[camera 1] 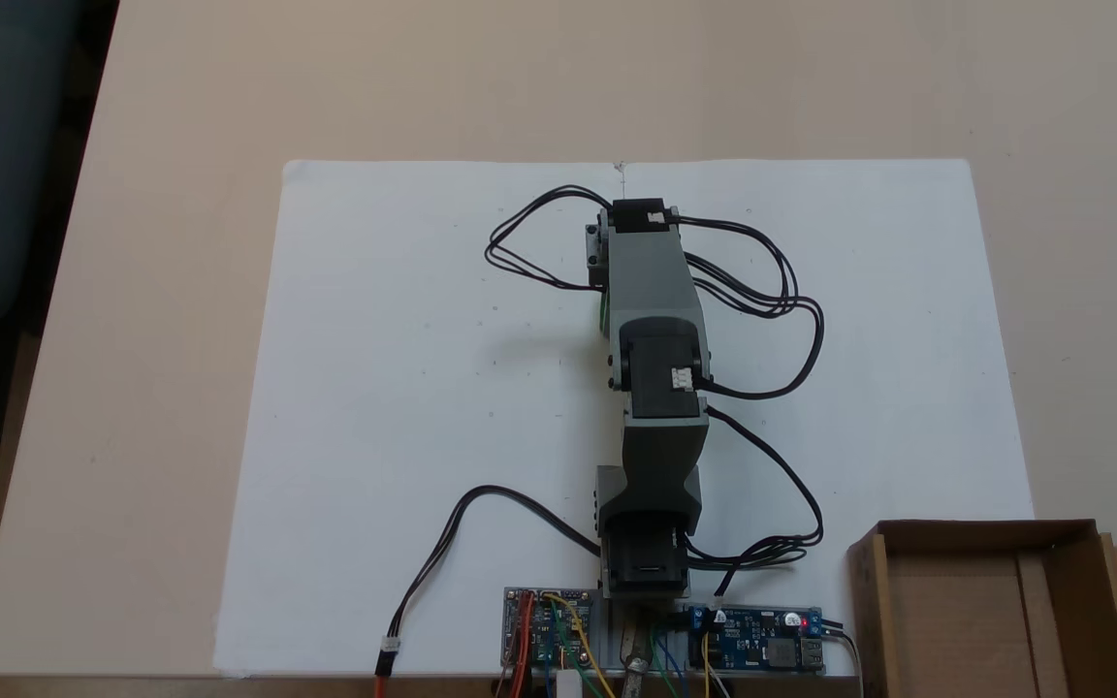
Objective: Grasp a green dice and put it in the bin.
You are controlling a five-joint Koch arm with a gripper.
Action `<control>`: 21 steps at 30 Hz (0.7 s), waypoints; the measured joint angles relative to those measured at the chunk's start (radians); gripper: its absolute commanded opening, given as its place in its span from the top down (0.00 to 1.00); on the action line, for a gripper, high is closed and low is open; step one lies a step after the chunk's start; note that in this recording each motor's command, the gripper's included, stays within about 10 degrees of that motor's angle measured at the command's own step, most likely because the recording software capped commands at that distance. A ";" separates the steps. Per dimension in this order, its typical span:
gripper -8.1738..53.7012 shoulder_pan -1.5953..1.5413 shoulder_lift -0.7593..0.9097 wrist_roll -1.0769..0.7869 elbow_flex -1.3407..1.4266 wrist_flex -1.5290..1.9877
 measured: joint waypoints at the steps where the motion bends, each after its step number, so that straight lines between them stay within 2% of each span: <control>1: 0.63 0.000 0.000 0.006 0.002 -0.006; 2: 0.67 0.000 0.002 0.014 0.005 -0.014; 14: 0.67 0.003 0.005 0.029 0.009 -0.031; 21: 0.67 0.021 0.196 0.044 0.023 0.109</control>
